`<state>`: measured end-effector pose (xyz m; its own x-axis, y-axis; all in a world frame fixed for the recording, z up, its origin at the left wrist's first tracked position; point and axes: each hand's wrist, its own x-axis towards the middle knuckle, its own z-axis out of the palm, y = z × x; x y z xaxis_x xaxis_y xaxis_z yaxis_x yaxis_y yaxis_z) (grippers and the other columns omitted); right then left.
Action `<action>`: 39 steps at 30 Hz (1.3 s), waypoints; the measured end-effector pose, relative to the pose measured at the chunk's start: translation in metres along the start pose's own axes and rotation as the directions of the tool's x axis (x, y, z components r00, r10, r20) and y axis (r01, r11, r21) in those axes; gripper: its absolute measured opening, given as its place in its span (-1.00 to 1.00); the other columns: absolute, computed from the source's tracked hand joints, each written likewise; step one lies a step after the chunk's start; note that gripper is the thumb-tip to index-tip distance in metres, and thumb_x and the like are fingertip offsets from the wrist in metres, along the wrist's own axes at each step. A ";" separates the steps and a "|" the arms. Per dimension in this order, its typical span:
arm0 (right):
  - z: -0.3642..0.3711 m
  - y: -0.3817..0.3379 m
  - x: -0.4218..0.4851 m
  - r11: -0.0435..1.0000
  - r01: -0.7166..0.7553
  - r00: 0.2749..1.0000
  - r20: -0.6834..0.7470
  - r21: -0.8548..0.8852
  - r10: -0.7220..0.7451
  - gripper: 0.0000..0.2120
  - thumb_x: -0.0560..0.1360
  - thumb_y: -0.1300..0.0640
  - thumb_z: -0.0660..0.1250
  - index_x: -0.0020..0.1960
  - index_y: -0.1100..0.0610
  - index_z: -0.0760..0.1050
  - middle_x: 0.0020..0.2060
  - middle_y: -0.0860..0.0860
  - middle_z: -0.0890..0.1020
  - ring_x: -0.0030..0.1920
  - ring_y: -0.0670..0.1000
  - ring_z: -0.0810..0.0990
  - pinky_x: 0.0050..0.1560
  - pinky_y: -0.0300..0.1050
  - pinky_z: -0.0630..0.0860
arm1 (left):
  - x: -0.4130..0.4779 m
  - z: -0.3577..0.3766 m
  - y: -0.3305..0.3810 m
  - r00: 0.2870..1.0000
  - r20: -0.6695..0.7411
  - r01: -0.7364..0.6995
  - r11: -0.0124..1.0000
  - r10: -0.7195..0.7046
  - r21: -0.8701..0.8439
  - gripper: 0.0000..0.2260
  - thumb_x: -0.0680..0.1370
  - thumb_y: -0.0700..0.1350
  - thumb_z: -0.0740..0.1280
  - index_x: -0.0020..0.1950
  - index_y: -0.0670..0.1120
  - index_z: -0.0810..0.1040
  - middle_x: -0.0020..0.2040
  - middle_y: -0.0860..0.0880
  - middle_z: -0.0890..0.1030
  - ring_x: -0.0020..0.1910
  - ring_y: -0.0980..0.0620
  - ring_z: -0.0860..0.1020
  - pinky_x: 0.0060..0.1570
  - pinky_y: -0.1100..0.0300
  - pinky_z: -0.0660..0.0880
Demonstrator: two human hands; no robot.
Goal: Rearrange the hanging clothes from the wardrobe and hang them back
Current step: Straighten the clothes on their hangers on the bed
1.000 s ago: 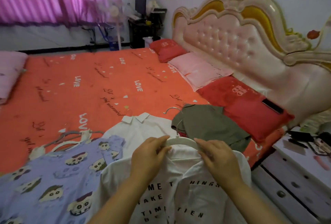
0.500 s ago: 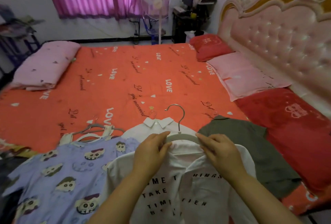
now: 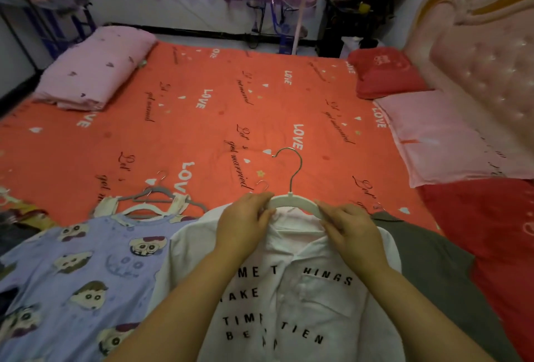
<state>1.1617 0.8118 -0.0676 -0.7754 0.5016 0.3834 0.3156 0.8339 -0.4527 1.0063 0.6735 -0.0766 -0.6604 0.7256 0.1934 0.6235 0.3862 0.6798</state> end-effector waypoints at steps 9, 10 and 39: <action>0.095 0.098 0.066 0.997 -0.028 0.990 0.138 0.072 0.018 -0.64 0.33 0.35 0.50 0.10 0.17 0.62 -0.35 0.06 0.54 -0.31 0.04 0.46 -0.27 -0.15 0.31 | 0.081 0.076 -0.055 0.987 0.003 0.156 0.980 -0.158 0.125 -0.68 0.53 -0.11 0.30 0.29 -0.03 0.50 0.04 -0.07 0.59 0.01 -0.09 0.52 -0.02 0.10 0.41; 0.110 0.110 0.071 0.997 -0.027 0.989 0.145 0.078 0.016 -0.64 0.32 0.34 0.51 0.10 0.17 0.62 -0.35 0.06 0.54 -0.31 0.05 0.46 -0.27 -0.15 0.30 | 0.090 0.087 -0.064 0.986 0.005 0.166 0.976 -0.169 0.138 -0.68 0.53 -0.11 0.30 0.29 -0.04 0.50 0.05 -0.08 0.58 0.03 -0.11 0.51 0.00 0.08 0.41; 0.143 0.053 -0.003 0.998 -0.055 0.724 0.688 -0.016 0.051 -0.56 0.57 -0.02 0.20 0.44 -0.03 0.25 0.34 -0.07 0.35 0.32 -0.04 0.32 0.30 -0.21 0.22 | -0.030 0.064 -0.086 0.857 0.150 0.360 0.780 -0.494 0.511 -0.49 0.58 0.08 0.19 0.49 0.01 0.16 0.42 0.00 0.31 0.33 -0.01 0.33 0.24 0.15 0.27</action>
<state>1.1031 0.8214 -0.2076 -0.9215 0.2475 -0.2993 0.3667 0.8084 -0.4605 0.9994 0.6553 -0.1859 -0.8105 0.5165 -0.2763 0.4628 0.8538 0.2385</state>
